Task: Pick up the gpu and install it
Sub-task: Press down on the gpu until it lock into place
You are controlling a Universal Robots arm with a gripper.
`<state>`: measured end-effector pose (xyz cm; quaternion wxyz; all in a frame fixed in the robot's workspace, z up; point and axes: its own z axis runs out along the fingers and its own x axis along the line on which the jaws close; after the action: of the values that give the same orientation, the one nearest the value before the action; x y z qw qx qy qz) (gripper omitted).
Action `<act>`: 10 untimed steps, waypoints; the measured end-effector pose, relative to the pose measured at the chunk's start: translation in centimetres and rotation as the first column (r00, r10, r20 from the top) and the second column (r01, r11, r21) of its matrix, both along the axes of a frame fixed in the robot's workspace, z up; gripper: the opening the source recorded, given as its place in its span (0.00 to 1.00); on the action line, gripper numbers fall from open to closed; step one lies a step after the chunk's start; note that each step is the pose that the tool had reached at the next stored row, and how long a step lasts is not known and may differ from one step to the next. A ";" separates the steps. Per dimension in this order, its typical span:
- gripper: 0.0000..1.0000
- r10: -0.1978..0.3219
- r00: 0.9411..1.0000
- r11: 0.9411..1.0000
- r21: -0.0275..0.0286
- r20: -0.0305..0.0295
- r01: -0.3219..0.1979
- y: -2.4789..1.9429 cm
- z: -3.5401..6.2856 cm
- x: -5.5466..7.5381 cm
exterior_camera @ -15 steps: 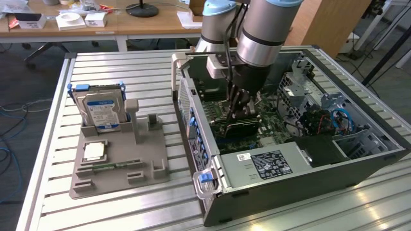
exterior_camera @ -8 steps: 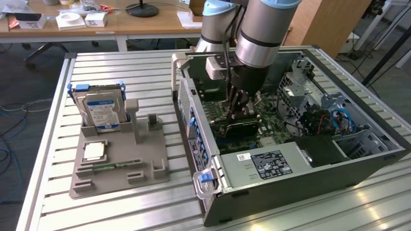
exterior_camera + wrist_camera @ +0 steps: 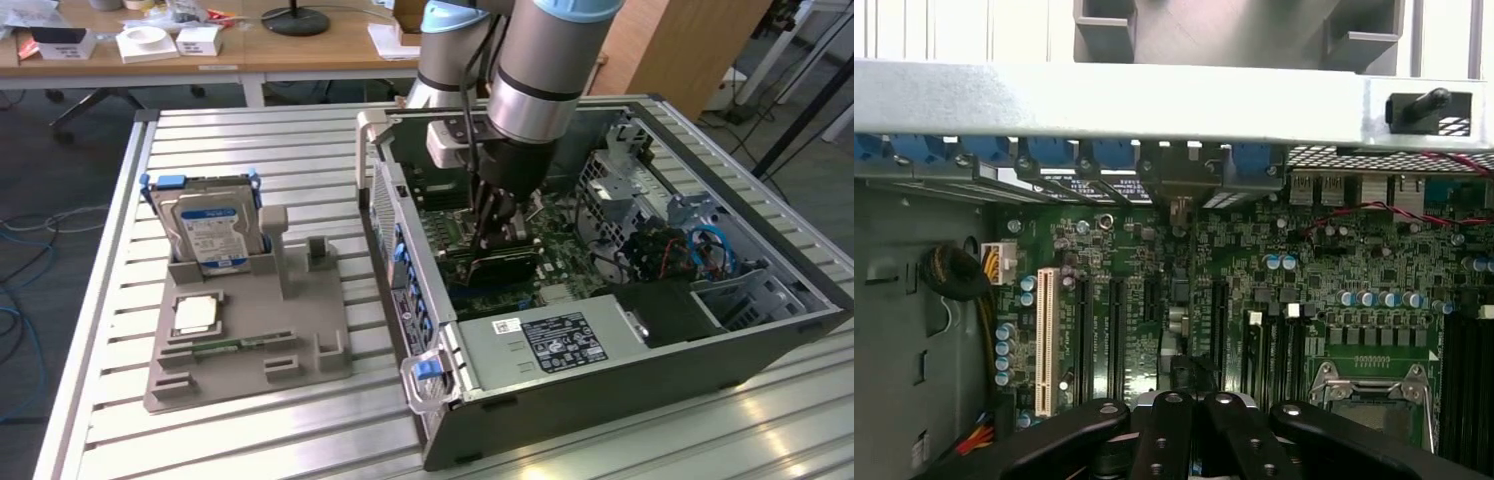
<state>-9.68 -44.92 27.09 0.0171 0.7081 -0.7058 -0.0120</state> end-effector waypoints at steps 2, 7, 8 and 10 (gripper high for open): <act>0.10 0.000 1.000 1.000 -0.001 0.000 0.000 0.00 -0.01 0.0; 0.10 0.000 1.000 1.000 -0.001 0.002 0.000 0.04 -0.08 0.0; 0.10 0.000 1.000 1.000 -0.001 0.003 0.000 0.08 -0.09 0.0; 0.10 0.000 1.000 1.000 -0.002 0.004 0.000 0.11 -0.10 0.0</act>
<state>-9.69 -44.81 26.99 0.0163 0.7081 -0.7058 -0.0101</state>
